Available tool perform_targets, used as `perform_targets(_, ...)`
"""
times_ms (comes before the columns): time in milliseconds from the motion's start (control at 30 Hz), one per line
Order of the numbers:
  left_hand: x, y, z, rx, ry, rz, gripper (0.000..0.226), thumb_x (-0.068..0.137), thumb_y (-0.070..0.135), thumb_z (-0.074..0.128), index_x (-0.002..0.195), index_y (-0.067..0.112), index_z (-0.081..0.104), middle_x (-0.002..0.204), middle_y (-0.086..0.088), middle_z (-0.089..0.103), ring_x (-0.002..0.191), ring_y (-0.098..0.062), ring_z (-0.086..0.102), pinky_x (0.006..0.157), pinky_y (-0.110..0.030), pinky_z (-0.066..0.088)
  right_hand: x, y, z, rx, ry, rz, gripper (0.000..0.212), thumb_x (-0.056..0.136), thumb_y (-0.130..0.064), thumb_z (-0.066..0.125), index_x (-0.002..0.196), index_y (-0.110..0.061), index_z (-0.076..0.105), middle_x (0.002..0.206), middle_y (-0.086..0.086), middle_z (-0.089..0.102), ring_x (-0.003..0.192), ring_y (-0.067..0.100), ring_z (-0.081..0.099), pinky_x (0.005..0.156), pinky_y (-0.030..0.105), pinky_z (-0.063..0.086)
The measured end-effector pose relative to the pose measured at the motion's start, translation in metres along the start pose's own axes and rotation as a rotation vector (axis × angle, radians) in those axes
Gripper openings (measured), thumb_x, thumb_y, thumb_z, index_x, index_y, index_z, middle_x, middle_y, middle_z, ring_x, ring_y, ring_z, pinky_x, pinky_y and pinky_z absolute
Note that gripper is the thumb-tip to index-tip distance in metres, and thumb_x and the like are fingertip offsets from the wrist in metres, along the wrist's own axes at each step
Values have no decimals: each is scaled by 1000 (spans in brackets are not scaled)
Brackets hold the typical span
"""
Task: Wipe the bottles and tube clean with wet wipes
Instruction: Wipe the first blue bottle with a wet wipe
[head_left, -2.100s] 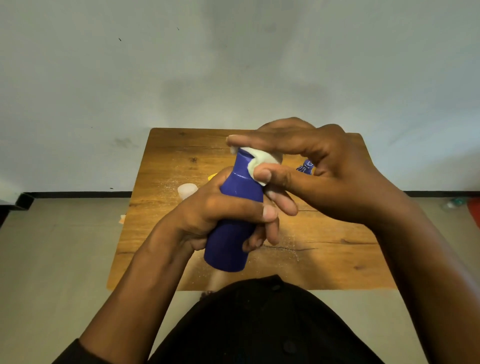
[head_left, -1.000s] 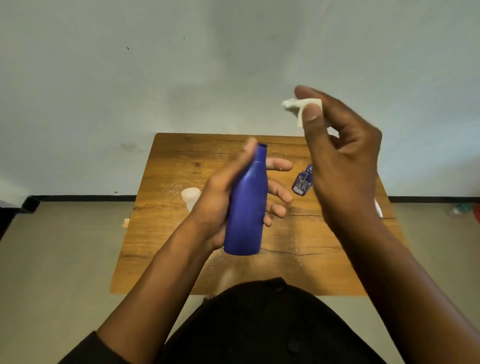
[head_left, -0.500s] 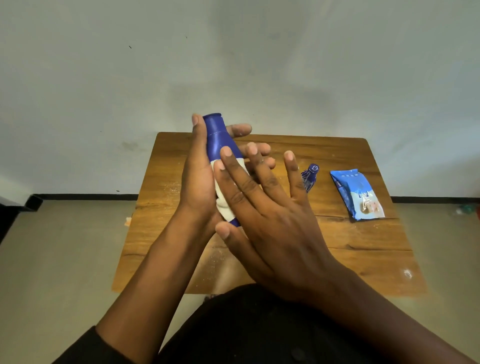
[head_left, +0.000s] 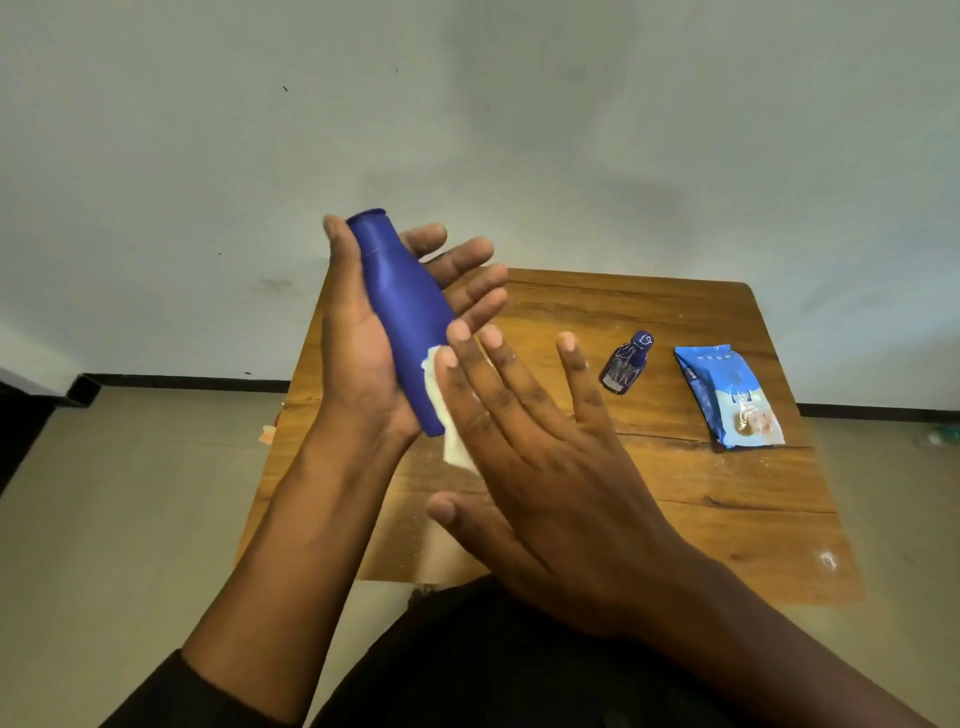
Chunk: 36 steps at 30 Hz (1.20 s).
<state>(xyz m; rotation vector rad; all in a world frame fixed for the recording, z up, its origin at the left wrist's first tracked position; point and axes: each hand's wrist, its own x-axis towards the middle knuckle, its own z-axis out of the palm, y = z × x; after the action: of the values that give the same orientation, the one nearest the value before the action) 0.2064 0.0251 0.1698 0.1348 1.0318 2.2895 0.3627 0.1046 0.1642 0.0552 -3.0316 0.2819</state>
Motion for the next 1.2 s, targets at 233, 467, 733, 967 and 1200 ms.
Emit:
perform_targets(233, -12, -25, 9, 13, -76, -152, 80, 94, 76, 47, 133, 9, 65, 134, -13, 68, 130, -28, 62, 116, -49, 43, 36, -1, -13, 33, 103, 173, 107, 92, -84, 9, 165, -10, -15, 174, 7, -21, 159, 20, -26, 128, 61, -9)
perform_targets(467, -1, -34, 0, -128, -120, -203, 80, 98, 74, 41, 146, 10, 52, 145, -9, 60, 141, -27, 51, 125, -54, 28, 37, 6, -5, 142, 99, 159, 99, 94, -80, 11, 166, -16, -14, 174, 1, -21, 159, 17, -27, 128, 61, -9)
perform_targets(733, 10, -21, -13, -194, -110, -150, 73, 106, 65, 25, 137, 6, 54, 146, -18, 59, 138, -33, 55, 120, -55, 34, 14, 11, 12, 160, 83, 54, 80, 105, -64, 15, 168, -18, -4, 176, -2, -9, 161, 17, -19, 128, 61, -5)
perform_targets(967, -4, -46, 7, -89, -144, -271, 68, 99, 71, 40, 142, 22, 60, 142, -13, 63, 133, -28, 60, 118, -46, 41, 47, 24, -16, 219, 85, 170, 110, 85, -88, 14, 165, -20, -16, 174, -3, -22, 158, 14, -29, 128, 57, -11)
perform_targets(1200, 26, -13, -22, -338, -80, -138, 66, 107, 60, 29, 137, 7, 52, 150, -20, 55, 139, -35, 53, 121, -62, 29, 18, 16, 6, 267, 8, 64, 107, 92, -84, 34, 167, -20, -10, 176, -7, -11, 159, 11, -23, 132, 51, -5)
